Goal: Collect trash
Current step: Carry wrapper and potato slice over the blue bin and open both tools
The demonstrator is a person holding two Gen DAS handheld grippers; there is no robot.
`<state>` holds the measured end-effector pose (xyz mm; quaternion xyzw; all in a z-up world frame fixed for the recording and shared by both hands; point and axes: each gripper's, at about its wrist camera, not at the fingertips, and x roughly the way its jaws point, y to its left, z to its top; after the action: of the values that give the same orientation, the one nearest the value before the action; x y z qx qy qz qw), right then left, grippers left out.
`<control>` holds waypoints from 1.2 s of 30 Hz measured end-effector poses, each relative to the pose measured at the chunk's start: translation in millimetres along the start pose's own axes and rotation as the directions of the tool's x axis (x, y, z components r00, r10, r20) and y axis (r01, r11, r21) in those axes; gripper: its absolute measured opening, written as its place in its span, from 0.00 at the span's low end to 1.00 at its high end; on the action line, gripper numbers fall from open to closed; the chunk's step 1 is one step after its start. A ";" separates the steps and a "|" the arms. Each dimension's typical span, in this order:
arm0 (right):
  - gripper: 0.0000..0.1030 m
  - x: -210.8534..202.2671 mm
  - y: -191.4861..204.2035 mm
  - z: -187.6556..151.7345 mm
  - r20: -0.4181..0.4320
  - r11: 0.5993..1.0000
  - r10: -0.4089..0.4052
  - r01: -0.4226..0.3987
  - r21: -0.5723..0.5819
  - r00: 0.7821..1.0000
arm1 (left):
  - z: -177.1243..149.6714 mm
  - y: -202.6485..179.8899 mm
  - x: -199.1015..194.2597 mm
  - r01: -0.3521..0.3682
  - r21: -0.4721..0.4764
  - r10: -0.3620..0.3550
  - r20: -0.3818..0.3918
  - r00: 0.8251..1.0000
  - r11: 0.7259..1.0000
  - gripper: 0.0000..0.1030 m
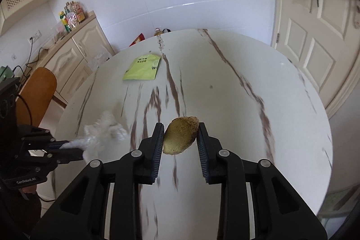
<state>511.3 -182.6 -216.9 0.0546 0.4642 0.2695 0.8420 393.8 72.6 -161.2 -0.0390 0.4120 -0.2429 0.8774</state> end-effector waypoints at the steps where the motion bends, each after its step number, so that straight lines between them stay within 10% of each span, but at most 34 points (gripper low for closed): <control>1: 0.27 -10.8 -2.1 -4.9 0.013 1.000 -0.003 0.003 0.007 1.000 | 2.1 -10.6 -1.2 0.018 0.012 -0.018 0.006 1.000 1.000 0.01; 17: 0.27 -187.9 -102.1 -124.7 0.122 0.951 -0.231 0.197 0.237 0.965 | 34.9 -210.5 91.5 0.260 0.244 -0.243 -0.098 0.965 0.934 0.01; 25: 0.27 -204.1 -177.4 -187.5 0.066 0.891 -0.296 0.251 0.378 0.953 | 54.4 -286.1 180.6 0.273 0.305 -0.212 -0.216 0.953 0.912 0.03; 27: 0.27 -201.1 -194.5 -197.2 0.054 0.880 -0.291 0.246 0.407 0.955 | 58.6 -293.5 199.9 0.260 0.305 -0.192 -0.235 0.953 0.916 0.11; 31: 0.27 -190.1 -215.6 -213.7 0.037 0.866 -0.275 0.231 0.443 0.961 | 66.5 -305.5 222.2 0.243 0.290 -0.172 -0.249 0.953 0.926 0.61; 36: 0.26 -175.7 -231.4 -220.1 0.028 0.859 -0.254 0.212 0.465 0.967 | 62.5 -308.6 221.3 0.210 0.306 -0.142 -0.230 0.963 0.928 0.61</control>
<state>351.7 -502.5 -287.8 0.2071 0.4802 0.0459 0.8511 438.6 -308.3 -193.1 0.0957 0.4484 -0.3888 0.7991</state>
